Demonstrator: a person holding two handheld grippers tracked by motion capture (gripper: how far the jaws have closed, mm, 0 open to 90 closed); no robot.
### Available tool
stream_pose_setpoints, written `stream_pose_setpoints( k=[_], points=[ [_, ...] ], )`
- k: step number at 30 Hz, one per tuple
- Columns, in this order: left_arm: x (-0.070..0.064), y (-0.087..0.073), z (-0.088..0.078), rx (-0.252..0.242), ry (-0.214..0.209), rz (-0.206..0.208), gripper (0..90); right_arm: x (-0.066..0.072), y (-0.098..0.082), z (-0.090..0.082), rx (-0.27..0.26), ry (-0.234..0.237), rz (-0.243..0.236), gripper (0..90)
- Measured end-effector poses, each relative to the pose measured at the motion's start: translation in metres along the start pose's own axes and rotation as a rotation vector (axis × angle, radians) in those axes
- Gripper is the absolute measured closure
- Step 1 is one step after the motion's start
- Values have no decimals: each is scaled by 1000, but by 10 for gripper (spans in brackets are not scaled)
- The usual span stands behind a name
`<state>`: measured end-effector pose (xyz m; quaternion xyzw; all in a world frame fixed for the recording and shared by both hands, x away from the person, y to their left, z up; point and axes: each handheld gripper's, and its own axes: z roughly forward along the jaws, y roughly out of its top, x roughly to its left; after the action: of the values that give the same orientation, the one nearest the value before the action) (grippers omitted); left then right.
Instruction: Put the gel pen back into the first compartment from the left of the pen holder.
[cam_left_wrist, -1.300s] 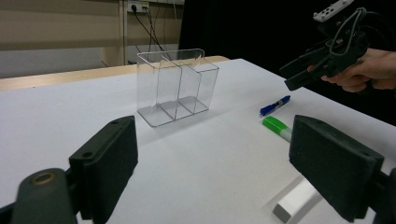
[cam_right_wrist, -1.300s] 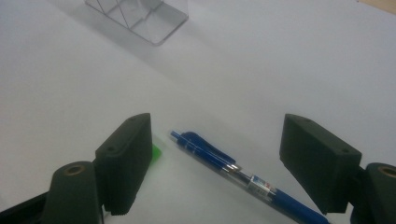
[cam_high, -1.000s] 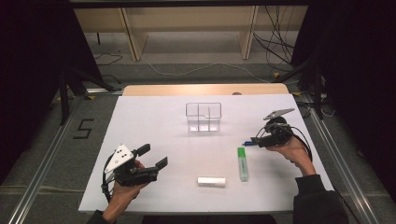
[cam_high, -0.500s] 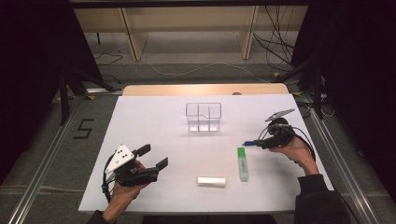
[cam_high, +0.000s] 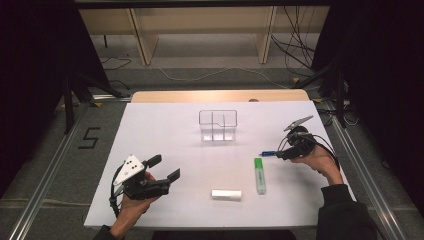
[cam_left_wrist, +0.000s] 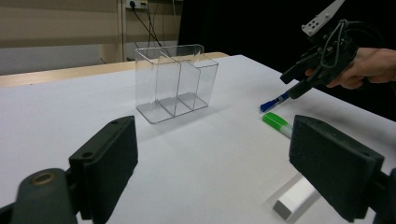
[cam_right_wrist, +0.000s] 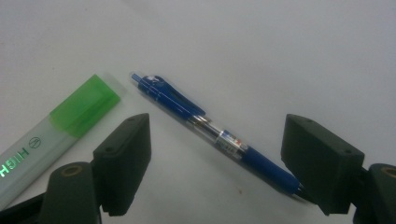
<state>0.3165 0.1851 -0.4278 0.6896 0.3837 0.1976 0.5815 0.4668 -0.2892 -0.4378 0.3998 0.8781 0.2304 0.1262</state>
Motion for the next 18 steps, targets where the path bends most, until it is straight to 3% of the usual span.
stream_pose_setpoints(
  k=[6,18],
  points=[
    [0,-1,0,5,3,-3,151,0,7,4,41,3,-53,304],
    [1,-1,-1,2,2,-4,151,-2,13,18,138,19,-99,382]
  ],
)
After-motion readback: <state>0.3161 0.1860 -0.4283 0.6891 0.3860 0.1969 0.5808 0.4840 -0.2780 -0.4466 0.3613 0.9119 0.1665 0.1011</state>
